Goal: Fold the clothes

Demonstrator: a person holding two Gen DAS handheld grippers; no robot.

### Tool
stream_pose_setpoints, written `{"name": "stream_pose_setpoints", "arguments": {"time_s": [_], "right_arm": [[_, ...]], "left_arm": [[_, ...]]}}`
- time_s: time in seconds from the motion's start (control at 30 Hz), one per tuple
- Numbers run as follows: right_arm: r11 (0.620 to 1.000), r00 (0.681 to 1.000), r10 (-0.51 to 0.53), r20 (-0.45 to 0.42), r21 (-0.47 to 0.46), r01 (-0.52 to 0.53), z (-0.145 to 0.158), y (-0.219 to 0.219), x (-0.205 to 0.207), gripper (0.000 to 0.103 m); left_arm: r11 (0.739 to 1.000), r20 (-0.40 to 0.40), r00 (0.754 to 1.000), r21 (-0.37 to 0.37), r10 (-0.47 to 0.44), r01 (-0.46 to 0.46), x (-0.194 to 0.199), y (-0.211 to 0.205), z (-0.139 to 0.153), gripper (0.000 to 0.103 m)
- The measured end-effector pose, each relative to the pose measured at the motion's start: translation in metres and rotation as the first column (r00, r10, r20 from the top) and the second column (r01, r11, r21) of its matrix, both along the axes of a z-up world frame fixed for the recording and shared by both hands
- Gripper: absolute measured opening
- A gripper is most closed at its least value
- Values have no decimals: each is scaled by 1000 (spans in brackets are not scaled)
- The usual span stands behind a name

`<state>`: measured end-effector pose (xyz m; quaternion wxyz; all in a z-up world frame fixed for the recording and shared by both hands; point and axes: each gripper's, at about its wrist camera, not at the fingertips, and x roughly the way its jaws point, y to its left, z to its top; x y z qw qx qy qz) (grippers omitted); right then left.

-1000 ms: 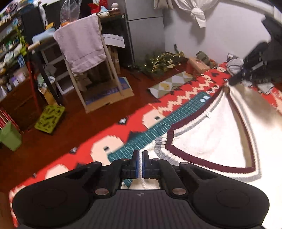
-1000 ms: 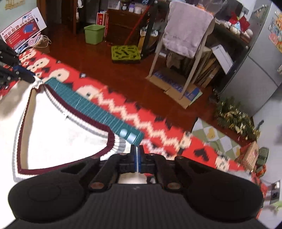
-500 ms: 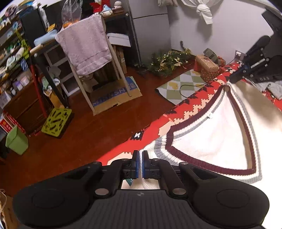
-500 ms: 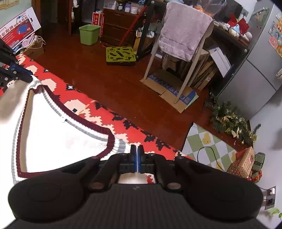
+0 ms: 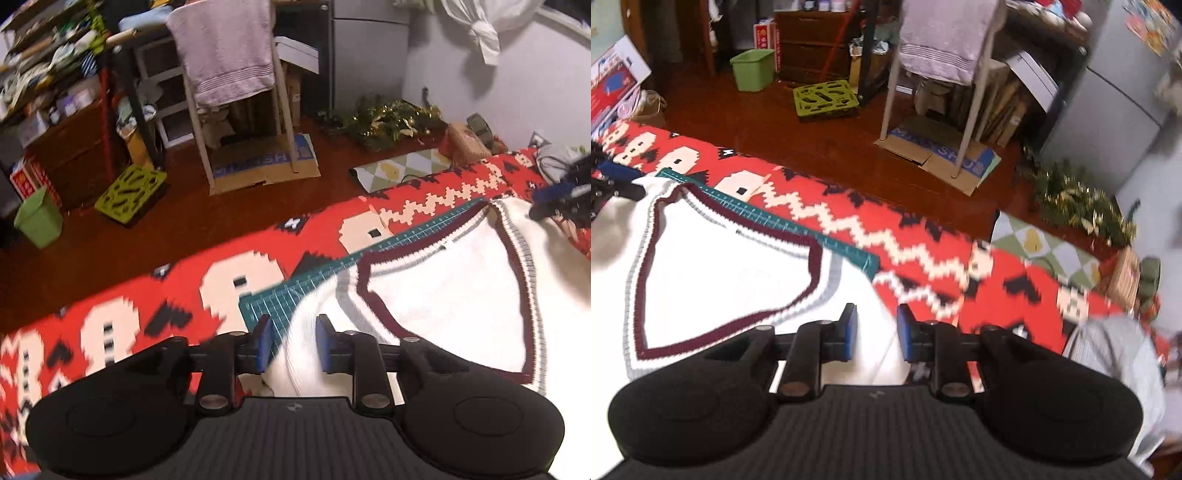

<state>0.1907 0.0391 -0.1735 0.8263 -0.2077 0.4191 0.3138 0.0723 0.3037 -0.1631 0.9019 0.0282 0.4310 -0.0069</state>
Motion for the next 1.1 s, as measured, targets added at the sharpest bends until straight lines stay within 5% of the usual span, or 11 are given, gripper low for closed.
{"name": "stream_pose_setpoints", "arguments": {"time_s": [0.1,0.4,0.83,1.1], "right_arm": [[999,1000,3,-3,46,-3,11,-22,-20,26],[975,999,-15,-43,222,24,45,-100,-123,31],[978,1000,0,-9,207,2,24,-176,-309,35],[973,993,-105,-61,198,115,6,-200,-327,35]], "left_arm": [[998,33,999,-54,22,-20,-27,4,13,46],[981,106,993,-191,57,-36,-132,0,44,46],[956,44,995,-286,87,-71,-311,-48,19,46],[935,-13,984,-310,176,-171,-365,-48,-2,46]]}}
